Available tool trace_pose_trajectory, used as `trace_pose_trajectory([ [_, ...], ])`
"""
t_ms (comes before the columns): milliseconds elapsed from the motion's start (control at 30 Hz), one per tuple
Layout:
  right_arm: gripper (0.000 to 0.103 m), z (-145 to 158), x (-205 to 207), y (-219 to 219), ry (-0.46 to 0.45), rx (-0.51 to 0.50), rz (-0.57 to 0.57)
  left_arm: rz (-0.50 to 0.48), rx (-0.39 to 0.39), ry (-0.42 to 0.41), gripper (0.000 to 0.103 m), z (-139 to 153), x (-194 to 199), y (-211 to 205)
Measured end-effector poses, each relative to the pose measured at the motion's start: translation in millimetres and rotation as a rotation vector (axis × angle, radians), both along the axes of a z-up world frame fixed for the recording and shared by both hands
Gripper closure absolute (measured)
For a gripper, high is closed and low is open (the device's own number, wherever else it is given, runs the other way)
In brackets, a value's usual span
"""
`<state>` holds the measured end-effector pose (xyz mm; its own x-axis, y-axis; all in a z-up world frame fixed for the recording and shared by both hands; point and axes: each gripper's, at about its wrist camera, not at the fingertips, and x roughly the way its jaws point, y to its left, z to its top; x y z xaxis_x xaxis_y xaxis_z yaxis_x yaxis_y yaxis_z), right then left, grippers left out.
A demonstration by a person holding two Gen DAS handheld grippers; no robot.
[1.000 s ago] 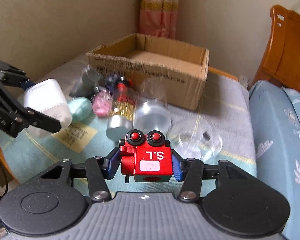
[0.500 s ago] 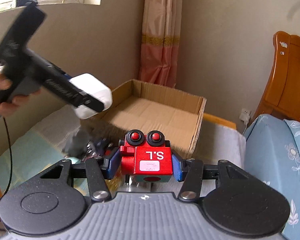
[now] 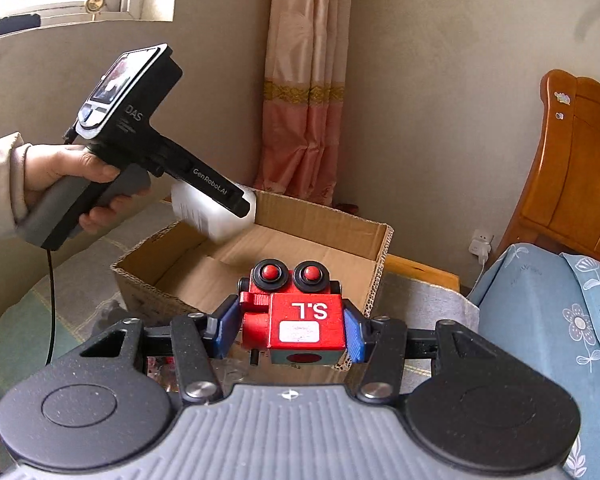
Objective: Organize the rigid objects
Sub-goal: 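Carry the white bottle and red train into the cardboard box and release both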
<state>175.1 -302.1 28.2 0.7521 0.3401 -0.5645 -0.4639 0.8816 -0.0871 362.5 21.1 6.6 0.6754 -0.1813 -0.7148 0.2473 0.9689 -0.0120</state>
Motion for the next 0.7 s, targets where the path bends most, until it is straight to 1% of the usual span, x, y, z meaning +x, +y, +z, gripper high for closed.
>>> trace_pose_trajectory([
  [100,0.046,-2.3,6.7,0.9,0.011,-0.003,-0.003,-0.008,-0.020,0.018,0.008,-0.6,-7.3,6.8],
  [300,0.046,-1.3,21.7,6.0,0.025,-0.009,0.003,-0.040,-0.010,0.024,0.008,8.8,-36.1,16.7],
  [367,0.046,-0.9,29.3,8.8,0.027,-0.016,0.004,-0.044,-0.010,0.022,0.005,13.5,-47.8,21.3],
  [500,0.046,0.9,52.6,14.8,0.042,-0.022,0.012,-0.005,0.019,0.009,0.005,17.9,-71.2,30.3],
  [567,0.046,-0.3,75.1,22.4,0.065,-0.028,0.013,0.004,0.033,0.004,0.005,18.6,-81.1,34.0],
  [600,0.046,-0.3,75.1,22.4,0.065,-0.028,0.013,0.002,0.033,0.000,0.005,19.4,-85.4,36.1],
  [667,0.046,-3.3,96.6,30.9,0.091,-0.035,0.014,0.000,0.025,-0.008,0.005,21.7,-91.5,40.7],
  [700,0.046,-3.3,96.6,30.9,0.091,-0.035,0.014,0.000,0.018,-0.012,0.005,22.9,-95.2,43.4],
])
